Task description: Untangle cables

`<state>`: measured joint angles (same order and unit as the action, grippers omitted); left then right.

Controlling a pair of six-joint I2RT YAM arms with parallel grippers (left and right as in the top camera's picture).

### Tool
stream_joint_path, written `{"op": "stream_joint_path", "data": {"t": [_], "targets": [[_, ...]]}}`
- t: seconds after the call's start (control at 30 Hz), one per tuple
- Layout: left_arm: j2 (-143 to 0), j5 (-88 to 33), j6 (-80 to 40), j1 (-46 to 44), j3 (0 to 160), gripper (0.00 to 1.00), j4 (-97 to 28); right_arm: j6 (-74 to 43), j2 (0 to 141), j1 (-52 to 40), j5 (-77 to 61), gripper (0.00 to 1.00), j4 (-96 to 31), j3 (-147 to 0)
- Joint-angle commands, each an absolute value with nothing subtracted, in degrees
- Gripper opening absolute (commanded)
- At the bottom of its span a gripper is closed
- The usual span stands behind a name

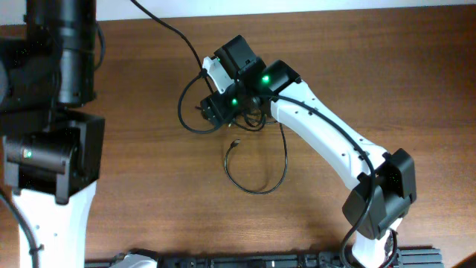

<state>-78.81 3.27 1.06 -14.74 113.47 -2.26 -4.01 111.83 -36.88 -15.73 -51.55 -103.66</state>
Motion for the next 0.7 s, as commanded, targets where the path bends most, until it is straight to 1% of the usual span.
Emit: {"op": "stream_joint_path", "data": {"t": [0.0,0.03,0.07,0.1,0.13,0.17,0.2,0.27,0.3,0.4,0.5,0.57,0.6,0.67], "targets": [[-76.51,3.46,0.67,-14.46,113.73,0.00,-2.90,-5.23,112.84,-36.75,-14.74,0.52,-50.48,-103.28],[-76.36,3.46,0.67,-14.46,113.73,0.00,-2.87,-5.39,112.88,-36.73,-14.74,0.50,-50.17,-103.28],[-75.94,3.46,0.67,-14.46,113.73,0.00,-2.96,-5.41,112.88,-36.75,-14.74,0.43,-49.84,-103.28],[-75.59,3.46,0.67,-14.46,113.73,0.00,-3.29,-5.72,112.88,-36.75,-14.79,0.34,-49.63,-103.28],[-75.22,3.49,0.69,-14.46,113.73,0.00,-4.01,-8.54,112.88,-36.75,-14.81,0.12,-49.21,-103.28],[-75.00,3.53,0.69,-14.46,113.73,0.00,-4.71,-9.80,112.81,-36.73,-15.70,0.04,-49.15,-103.35],[-74.96,4.16,0.71,-14.46,113.73,0.00,-5.63,-11.51,112.42,-36.67,-16.25,0.04,-49.36,-103.77],[-75.37,9.98,0.69,-14.46,113.73,0.00,-9.65,-17.04,109.45,-35.83,-17.58,0.04,-50.54,-106.43],[-75.94,12.03,0.73,-14.46,113.73,0.00,-12.34,-17.08,106.50,-34.85,-20.56,0.04,-51.51,-109.40],[-77.58,12.03,0.69,-14.46,113.73,0.01,-19.46,-20.40,97.47,-32.32,-24.45,0.04,-55.48,-119.11],[-79.55,11.92,0.67,-14.46,113.73,0.04,-27.35,-26.35,89.54,-30.52,-24.43,0.04,-52.71,-125.10],[-80.40,11.07,0.64,-14.46,113.73,0.18,-31.94,-27.92,84.60,-29.85,-23.73,0.04,-47.68,-125.97],[-80.64,8.56,0.64,-14.46,113.73,0.30,-33.78,-28.05,82.67,-29.87,-22.15,0.04,-45.78,-125.97],[-80.84,2.11,0.64,-14.46,113.73,0.41,-36.40,-28.01,80.60,-29.87,-16.69,0.04,-45.60,-125.97]]}}
